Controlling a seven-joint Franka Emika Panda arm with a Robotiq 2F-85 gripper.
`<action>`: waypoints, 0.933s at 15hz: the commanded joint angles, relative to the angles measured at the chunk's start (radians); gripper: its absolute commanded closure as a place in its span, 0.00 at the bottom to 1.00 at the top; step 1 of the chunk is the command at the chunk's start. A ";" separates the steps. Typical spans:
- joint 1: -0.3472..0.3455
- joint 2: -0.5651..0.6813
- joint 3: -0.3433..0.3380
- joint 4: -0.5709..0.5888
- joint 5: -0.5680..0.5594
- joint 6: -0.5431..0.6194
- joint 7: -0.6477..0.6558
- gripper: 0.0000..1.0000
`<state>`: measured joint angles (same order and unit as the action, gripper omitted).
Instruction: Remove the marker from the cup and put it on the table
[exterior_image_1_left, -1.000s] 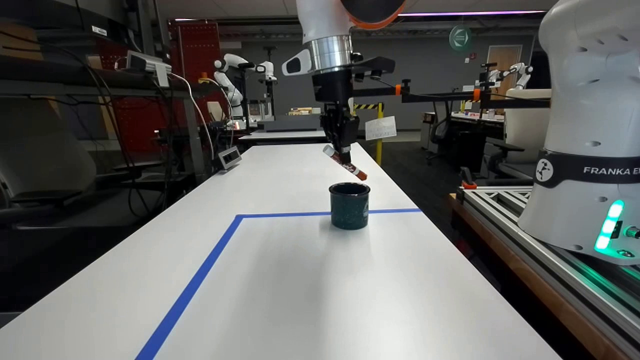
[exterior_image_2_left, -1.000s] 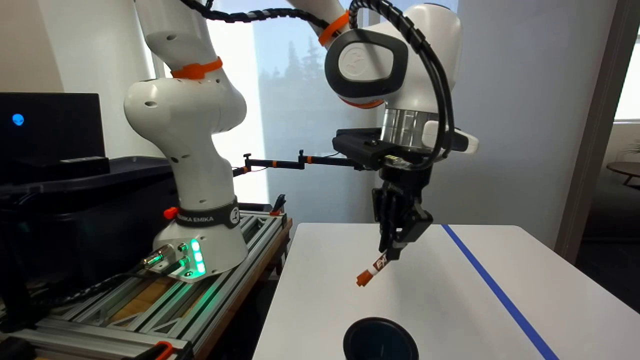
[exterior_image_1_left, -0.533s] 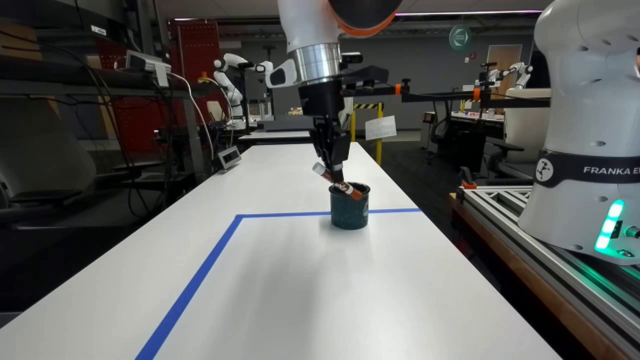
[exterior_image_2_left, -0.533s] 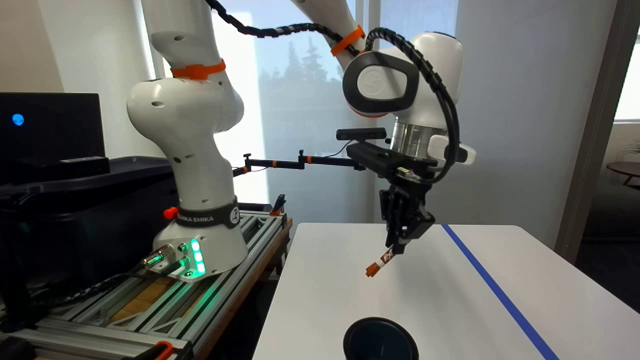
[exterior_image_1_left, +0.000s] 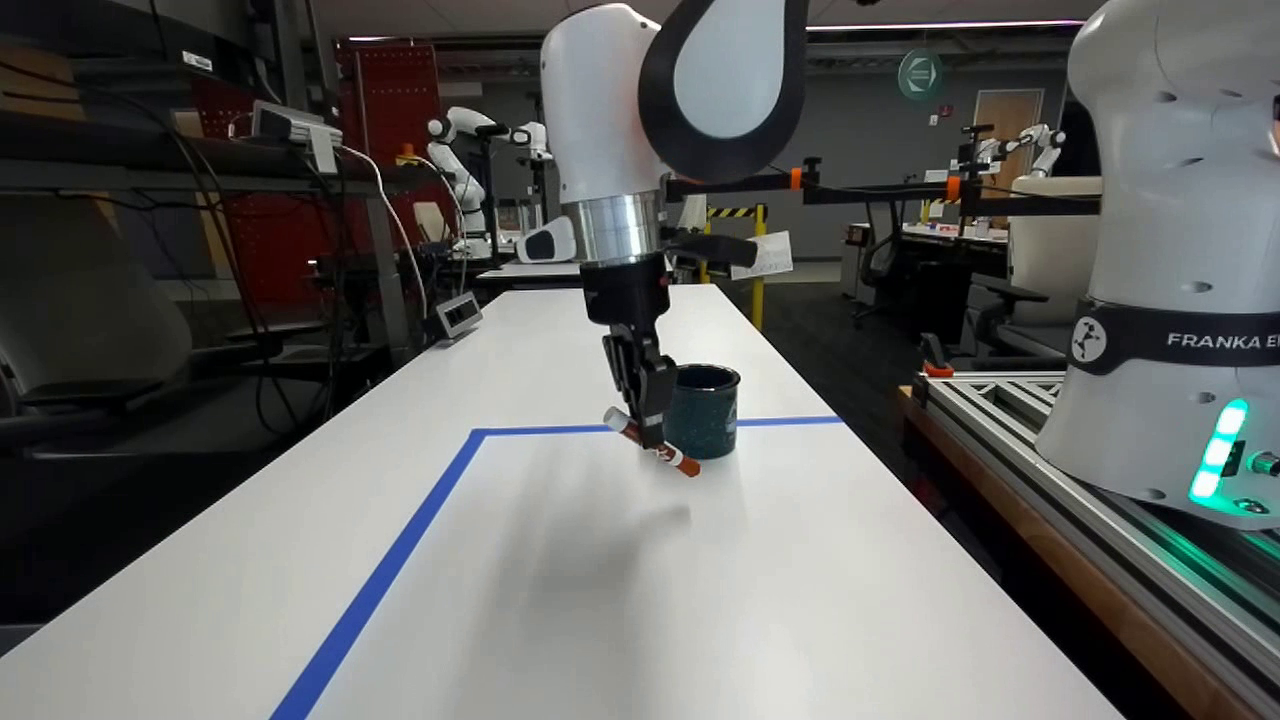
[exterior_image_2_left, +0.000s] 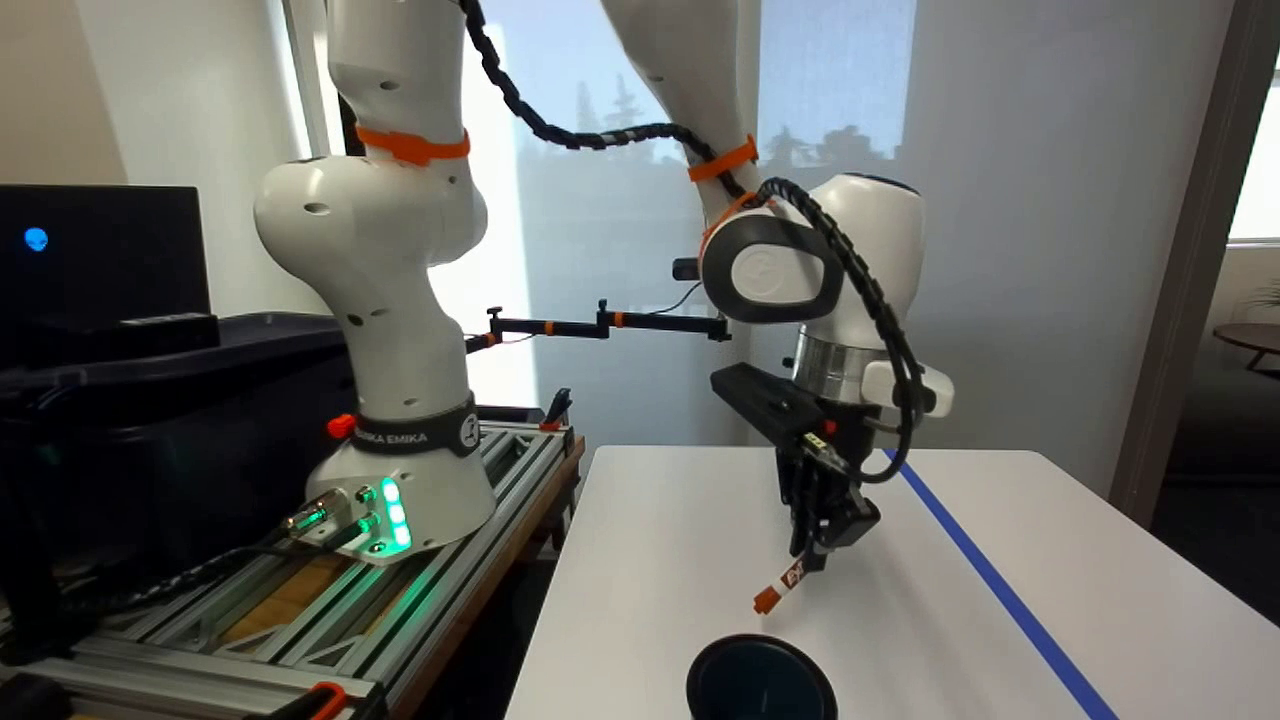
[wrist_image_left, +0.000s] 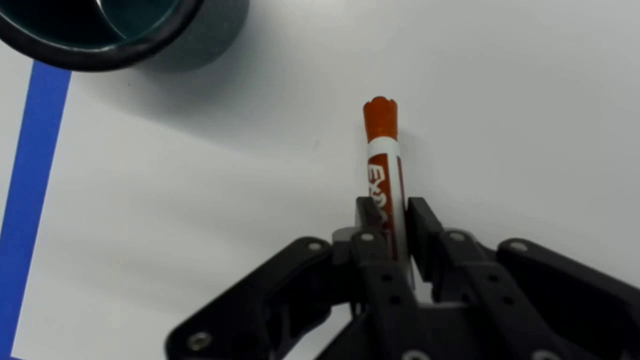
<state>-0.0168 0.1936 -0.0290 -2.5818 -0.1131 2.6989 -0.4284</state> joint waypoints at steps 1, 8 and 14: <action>0.007 0.116 -0.006 0.042 -0.074 0.088 0.093 0.95; 0.025 0.226 -0.034 0.090 -0.151 0.196 0.173 0.95; 0.020 0.201 -0.032 0.047 -0.156 0.276 0.150 0.64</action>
<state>-0.0065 0.4102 -0.0496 -2.5049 -0.2324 2.9202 -0.2910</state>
